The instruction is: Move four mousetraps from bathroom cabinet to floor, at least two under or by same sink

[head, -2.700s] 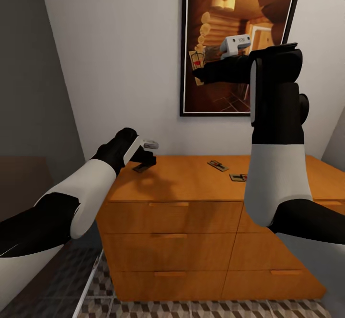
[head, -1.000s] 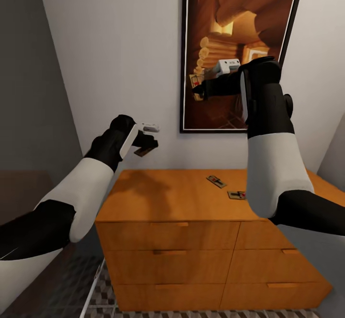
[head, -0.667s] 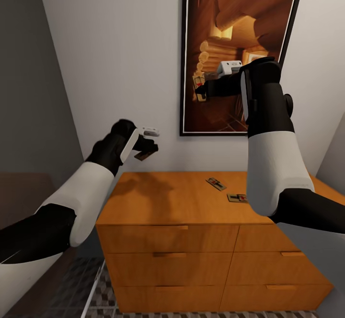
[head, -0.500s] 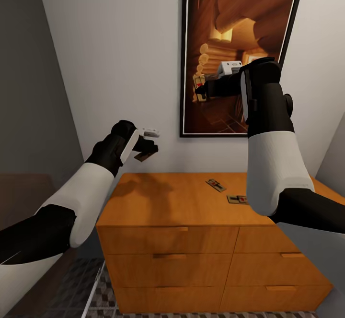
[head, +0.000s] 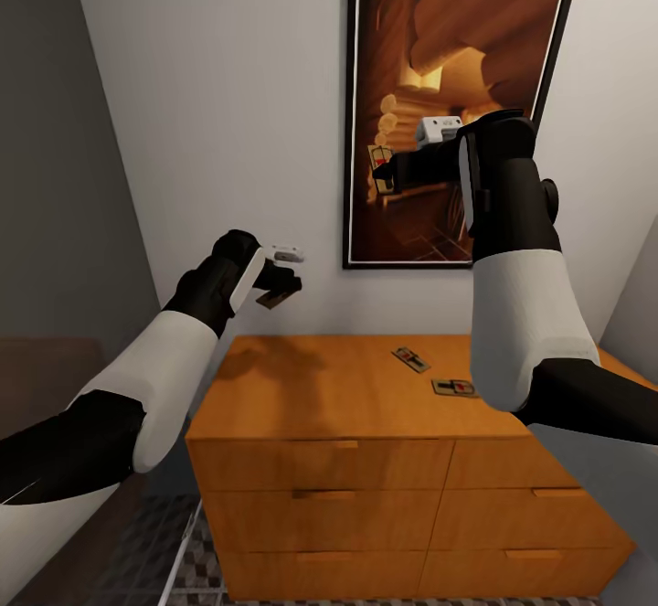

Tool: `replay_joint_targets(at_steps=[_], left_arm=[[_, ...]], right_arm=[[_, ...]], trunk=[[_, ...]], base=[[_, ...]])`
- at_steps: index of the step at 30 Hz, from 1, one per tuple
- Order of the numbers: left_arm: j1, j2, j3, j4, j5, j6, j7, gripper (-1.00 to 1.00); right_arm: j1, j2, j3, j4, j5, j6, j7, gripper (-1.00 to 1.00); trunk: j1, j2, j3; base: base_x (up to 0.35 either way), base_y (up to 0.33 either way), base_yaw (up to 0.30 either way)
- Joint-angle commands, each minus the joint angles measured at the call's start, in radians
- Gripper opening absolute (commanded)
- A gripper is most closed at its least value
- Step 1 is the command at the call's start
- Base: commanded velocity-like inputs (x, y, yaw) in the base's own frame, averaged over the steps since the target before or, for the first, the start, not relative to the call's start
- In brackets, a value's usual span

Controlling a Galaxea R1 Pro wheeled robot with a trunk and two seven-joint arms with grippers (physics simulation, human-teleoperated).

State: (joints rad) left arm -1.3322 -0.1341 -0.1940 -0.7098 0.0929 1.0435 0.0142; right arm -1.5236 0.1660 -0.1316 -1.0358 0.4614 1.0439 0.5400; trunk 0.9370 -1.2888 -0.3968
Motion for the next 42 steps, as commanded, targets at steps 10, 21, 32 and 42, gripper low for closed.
replay_joint_targets(at_steps=[10,21,32,42], left_arm=[[-0.001,0.001,0.000,-0.044,0.010,0.004,0.004,-1.00],[0.088,0.015,0.008,-0.297,0.009,0.004,0.004,-1.00],[0.271,0.058,0.010,-0.701,0.004,0.004,0.004,-1.00],[0.356,0.075,0.011,-0.838,-0.004,0.004,0.006,-1.00]], right_arm=[[-0.001,0.001,-0.003,-0.001,0.008,0.003,0.008,-1.00],[-0.001,0.000,-0.003,-0.001,0.008,0.003,0.008,-1.00],[0.000,0.000,-0.002,-0.001,0.008,0.003,0.007,-1.00],[0.004,0.000,0.002,-0.002,0.009,0.003,0.007,-1.00]], trunk=[[-0.038,0.070,0.030],[-0.061,0.112,0.049],[-0.061,0.112,0.049],[-0.061,0.112,0.049]], base=[[0.000,0.000,0.000],[0.000,0.000,0.000],[0.000,0.000,0.000],[0.000,0.000,0.000]])
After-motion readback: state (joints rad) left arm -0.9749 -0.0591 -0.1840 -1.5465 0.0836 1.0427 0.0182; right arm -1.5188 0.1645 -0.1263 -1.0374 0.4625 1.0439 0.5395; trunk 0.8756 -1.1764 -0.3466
